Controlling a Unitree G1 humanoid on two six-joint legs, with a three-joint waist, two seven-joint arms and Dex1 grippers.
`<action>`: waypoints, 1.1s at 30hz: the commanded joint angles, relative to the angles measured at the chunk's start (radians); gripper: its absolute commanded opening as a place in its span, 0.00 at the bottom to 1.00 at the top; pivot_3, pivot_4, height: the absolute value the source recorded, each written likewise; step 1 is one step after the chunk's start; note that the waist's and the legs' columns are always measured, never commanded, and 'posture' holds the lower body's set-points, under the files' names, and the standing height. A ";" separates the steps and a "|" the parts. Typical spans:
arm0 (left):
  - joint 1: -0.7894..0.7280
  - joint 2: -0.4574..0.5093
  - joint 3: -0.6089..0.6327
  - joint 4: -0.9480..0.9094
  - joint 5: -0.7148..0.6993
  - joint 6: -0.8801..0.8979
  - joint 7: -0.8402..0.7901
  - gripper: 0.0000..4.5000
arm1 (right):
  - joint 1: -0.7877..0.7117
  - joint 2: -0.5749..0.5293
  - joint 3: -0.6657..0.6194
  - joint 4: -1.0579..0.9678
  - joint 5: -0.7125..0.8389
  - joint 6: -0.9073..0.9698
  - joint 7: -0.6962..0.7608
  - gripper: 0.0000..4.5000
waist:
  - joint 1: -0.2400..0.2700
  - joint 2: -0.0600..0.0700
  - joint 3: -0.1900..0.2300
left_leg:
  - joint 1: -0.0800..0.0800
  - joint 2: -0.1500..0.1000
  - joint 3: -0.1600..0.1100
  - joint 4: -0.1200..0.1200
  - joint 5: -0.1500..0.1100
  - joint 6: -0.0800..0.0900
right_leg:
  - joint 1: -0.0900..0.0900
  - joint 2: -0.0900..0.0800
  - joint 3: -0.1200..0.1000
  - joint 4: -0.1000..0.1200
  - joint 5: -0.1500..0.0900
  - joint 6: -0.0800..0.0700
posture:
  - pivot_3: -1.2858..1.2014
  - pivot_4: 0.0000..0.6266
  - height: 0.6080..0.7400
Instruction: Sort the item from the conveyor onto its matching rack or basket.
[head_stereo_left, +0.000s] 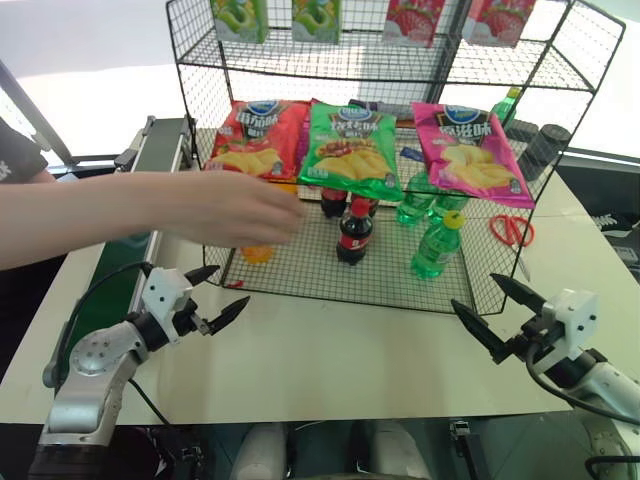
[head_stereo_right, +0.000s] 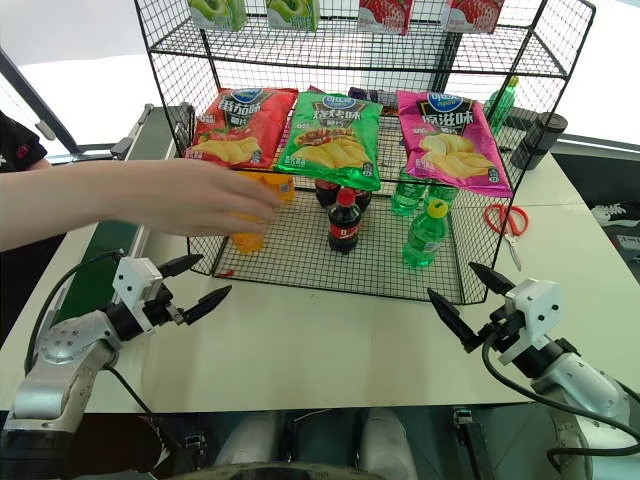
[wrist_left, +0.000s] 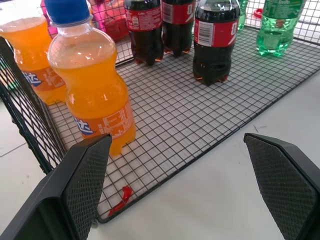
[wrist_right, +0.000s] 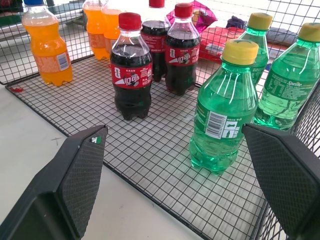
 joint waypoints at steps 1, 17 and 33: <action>-0.019 -0.005 0.008 -0.015 0.004 -0.011 0.005 1.00 | -0.010 -0.004 -0.013 -0.013 0.002 -0.013 0.002 0.99 | 0.000 0.000 0.000 | 0.000 0.000 0.000 0.000 0.000 0.000 | 0.000 0.000 0.000 0.000 0.000 0.000 | 0.52 0.24 0.94; -0.031 -0.009 0.005 -0.011 0.008 -0.010 0.005 1.00 | -0.037 0.015 0.007 0.052 -0.017 -0.060 0.023 0.99 | 0.000 0.000 0.000 | 0.000 0.000 0.000 0.000 0.000 0.000 | 0.000 0.000 0.000 0.000 0.000 0.000 | 0.52 0.24 0.94; -0.016 0.000 0.008 -0.033 0.007 0.005 0.003 1.00 | -0.029 0.017 0.017 0.038 -0.015 -0.055 0.020 0.99 | 0.000 0.000 0.000 | 0.000 0.000 0.000 0.000 0.000 0.000 | 0.000 0.000 0.000 0.000 0.000 0.000 | 0.52 0.24 0.94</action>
